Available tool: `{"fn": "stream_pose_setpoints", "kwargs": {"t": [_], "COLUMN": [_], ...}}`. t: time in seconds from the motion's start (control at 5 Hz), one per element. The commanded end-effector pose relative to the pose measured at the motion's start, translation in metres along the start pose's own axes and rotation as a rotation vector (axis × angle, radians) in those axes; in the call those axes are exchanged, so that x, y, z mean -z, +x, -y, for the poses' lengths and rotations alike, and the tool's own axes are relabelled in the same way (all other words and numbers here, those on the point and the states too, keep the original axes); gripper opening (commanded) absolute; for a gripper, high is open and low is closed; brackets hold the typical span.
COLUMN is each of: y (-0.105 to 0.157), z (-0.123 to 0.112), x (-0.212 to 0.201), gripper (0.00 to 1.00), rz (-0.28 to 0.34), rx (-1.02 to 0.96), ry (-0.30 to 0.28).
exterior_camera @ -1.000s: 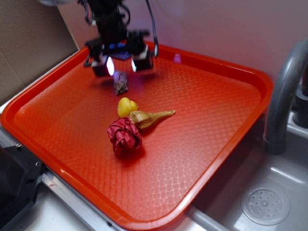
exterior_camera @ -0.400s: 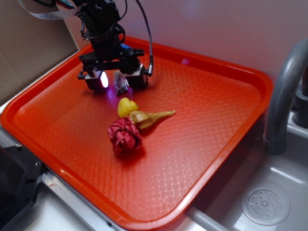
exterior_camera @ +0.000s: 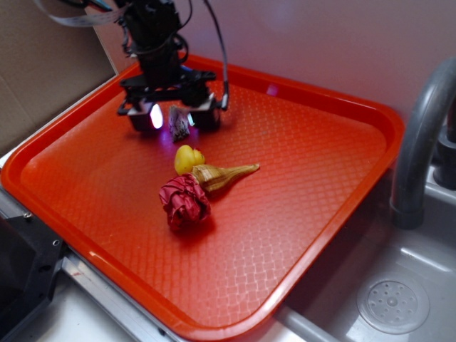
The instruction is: Grab the wood chip.
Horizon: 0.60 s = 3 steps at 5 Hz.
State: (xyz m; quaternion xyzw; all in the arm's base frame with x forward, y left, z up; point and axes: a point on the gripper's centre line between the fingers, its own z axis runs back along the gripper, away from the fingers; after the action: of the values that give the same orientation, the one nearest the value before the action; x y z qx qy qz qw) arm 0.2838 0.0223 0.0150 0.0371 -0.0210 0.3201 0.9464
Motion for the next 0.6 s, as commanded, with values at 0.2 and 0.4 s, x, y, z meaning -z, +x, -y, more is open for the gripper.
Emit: {"fn": "stream_pose_setpoints", "kwargs": {"t": [0.2, 0.4], "y": [-0.0051, -0.0054], "z": [-0.0099, -0.0103], "x": [0.0148, 0.0121], "gripper": [0.00, 0.00], "rz": [0.005, 0.014], "rx": [0.011, 0.015], "ry": [0.064, 0.062]}}
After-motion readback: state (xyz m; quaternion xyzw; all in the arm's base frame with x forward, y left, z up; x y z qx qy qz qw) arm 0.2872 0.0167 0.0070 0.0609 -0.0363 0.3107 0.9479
